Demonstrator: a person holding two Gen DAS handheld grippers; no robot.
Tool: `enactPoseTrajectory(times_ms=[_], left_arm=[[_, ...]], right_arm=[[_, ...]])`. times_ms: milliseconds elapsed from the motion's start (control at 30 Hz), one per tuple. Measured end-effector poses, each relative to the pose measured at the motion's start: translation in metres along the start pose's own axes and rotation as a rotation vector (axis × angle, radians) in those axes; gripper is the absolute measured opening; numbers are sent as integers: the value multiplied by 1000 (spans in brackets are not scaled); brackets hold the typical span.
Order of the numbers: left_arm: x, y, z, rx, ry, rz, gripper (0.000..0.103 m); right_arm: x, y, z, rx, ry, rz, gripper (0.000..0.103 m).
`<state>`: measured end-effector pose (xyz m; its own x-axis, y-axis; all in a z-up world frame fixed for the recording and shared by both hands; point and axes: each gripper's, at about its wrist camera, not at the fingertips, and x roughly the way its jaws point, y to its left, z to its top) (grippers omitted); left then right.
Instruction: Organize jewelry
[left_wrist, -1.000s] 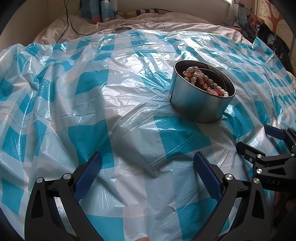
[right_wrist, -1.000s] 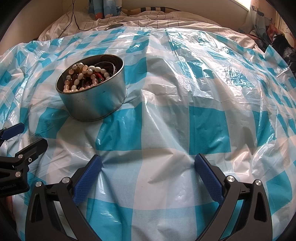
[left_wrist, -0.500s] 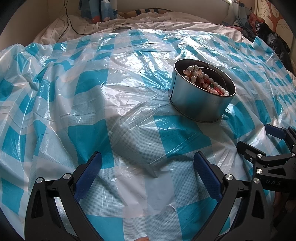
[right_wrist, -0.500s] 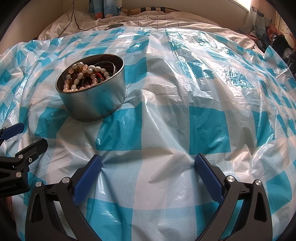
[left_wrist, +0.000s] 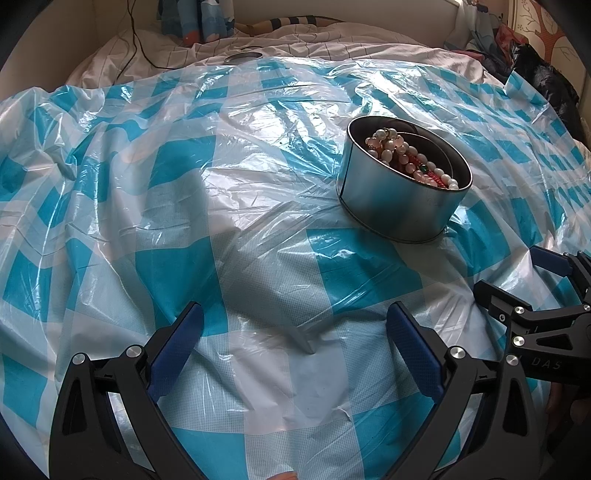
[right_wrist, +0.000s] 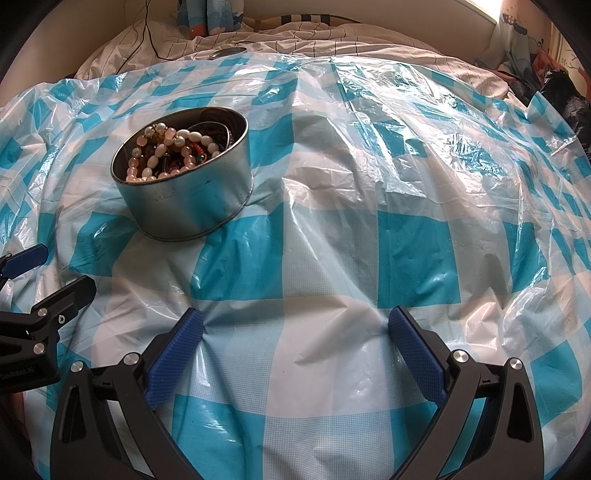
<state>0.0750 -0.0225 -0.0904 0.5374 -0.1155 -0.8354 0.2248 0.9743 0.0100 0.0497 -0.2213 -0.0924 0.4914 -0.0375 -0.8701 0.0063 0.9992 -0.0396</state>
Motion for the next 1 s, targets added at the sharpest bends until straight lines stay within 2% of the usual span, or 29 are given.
enactPoseTrajectory(times_ms=[1000], left_arm=[[7,6,1,-11,16,-24,96]], right_arm=[[0,1,0,-1,0,-3,96]])
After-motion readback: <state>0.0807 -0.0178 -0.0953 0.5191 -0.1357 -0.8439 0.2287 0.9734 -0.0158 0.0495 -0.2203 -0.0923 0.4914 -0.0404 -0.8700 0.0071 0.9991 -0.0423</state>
